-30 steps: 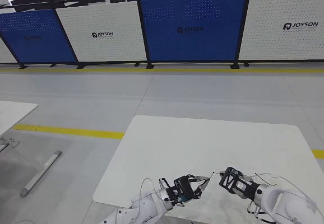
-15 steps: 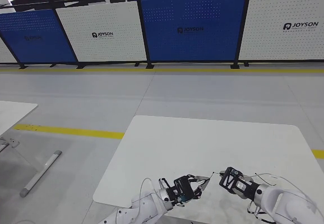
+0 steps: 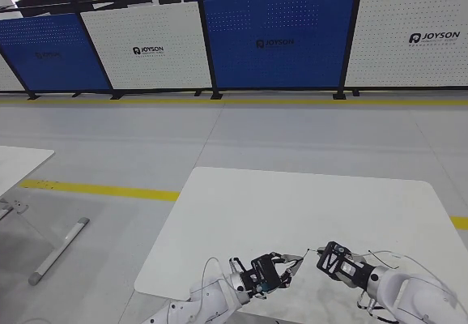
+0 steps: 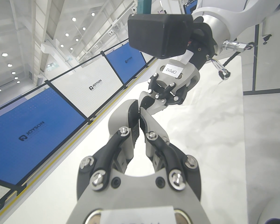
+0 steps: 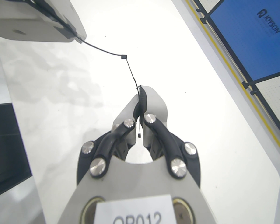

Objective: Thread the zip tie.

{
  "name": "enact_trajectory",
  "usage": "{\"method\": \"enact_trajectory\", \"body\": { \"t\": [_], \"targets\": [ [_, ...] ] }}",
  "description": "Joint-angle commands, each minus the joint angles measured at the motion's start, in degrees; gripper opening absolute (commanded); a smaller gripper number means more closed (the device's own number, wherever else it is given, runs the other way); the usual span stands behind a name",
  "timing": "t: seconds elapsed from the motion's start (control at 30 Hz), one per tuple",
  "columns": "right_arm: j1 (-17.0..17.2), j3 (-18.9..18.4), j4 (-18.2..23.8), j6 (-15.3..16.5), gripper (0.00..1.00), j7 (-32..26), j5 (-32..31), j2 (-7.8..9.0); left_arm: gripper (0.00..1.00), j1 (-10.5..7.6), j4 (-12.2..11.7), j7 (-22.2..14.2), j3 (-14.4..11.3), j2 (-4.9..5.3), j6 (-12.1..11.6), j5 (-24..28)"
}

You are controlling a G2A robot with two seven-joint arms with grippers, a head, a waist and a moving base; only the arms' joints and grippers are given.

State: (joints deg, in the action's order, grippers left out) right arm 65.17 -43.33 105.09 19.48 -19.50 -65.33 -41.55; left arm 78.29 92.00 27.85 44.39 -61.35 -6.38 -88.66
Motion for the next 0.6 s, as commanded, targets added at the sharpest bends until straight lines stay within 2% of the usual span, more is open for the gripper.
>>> {"method": "enact_trajectory", "body": {
  "t": [0.0, 0.1, 0.27, 0.33, 0.4, 0.43, 0.57],
  "targets": [
    [0.0, 0.0, 0.0, 0.0, 0.0, 0.0, 0.0, 0.0, 0.0, 0.04, 0.1, -0.2, 0.0, -0.03, 0.1, 0.2],
    [0.0, 0.0, 0.0, 0.0, 0.0, 0.0, 0.0, 0.0, 0.0, 0.57, 0.0, 1.0, 0.6, 0.04, -0.2, 1.5],
    [0.0, 0.0, 0.0, 0.0, 0.0, 0.0, 0.0, 0.0, 0.0, 2.58, -1.1, 7.4, 3.6, 0.47, -0.5, 6.6],
    [0.0, 0.0, 0.0, 0.0, 0.0, 0.0, 0.0, 0.0, 0.0, 2.98, -1.6, 8.0, 4.2, 0.61, -1.5, 7.1],
    [0.0, 0.0, 0.0, 0.0, 0.0, 0.0, 0.0, 0.0, 0.0, 2.86, -2.5, 7.8, 4.3, 0.61, -4.3, 9.0],
    [0.0, 0.0, 0.0, 0.0, 0.0, 0.0, 0.0, 0.0, 0.0, 2.83, -2.6, 7.9, 4.2, 0.61, -5.0, 9.5],
    [0.0, 0.0, 0.0, 0.0, 0.0, 0.0, 0.0, 0.0, 0.0, 2.83, -2.6, 7.9, 4.2, 0.61, -5.0, 9.5]
  ]
}}
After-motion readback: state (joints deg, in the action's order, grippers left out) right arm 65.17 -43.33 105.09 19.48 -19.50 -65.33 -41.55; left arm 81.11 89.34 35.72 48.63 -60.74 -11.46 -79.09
